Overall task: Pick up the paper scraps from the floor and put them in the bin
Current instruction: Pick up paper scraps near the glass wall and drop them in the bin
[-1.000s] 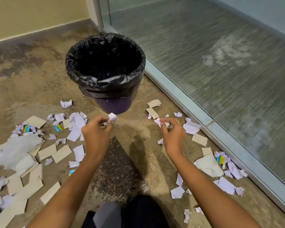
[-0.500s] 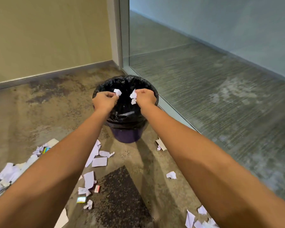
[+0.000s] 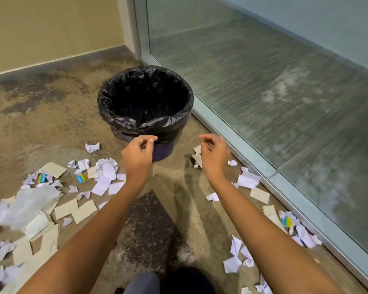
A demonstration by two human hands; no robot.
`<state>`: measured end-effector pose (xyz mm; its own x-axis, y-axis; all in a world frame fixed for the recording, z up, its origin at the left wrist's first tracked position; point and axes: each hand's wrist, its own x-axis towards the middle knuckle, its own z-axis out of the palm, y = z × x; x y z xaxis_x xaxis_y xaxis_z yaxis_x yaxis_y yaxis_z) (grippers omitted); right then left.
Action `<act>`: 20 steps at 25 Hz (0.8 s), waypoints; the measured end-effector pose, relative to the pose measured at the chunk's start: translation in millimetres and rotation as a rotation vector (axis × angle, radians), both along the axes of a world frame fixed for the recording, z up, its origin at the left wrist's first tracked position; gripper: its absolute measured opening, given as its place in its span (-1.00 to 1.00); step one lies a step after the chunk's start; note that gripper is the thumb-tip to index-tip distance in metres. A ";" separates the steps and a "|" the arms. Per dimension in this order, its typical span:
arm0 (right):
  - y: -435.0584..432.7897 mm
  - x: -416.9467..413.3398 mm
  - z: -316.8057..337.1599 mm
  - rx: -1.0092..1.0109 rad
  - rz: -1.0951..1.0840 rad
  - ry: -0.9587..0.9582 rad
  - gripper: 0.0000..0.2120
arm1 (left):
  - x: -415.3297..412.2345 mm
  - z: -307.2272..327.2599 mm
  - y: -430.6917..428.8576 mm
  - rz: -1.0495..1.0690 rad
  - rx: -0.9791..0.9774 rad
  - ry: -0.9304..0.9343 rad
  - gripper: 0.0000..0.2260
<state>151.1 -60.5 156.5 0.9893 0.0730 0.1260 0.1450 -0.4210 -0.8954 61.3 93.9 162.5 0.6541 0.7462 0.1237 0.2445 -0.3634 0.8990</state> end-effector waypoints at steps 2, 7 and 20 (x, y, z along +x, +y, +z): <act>-44.6 -24.5 -41.0 -0.049 -0.075 0.063 -0.71 | -16.4 -26.8 -33.6 -0.075 -0.002 0.050 -0.85; -154.1 -99.7 -122.0 -0.291 -0.222 0.262 -0.76 | -58.4 -92.9 -120.3 -0.400 -0.004 0.385 -0.84; -278.7 -212.0 -187.3 -0.629 -0.523 0.765 -0.27 | -105.6 -189.3 -241.5 -1.009 0.124 0.838 -0.77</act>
<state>-60.9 -339.2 -30.8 0.7177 -0.5384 -0.4417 -0.6803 -0.6777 -0.2793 -44.3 -147.6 -26.8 0.8243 -0.0986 -0.5575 0.2824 -0.7819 0.5558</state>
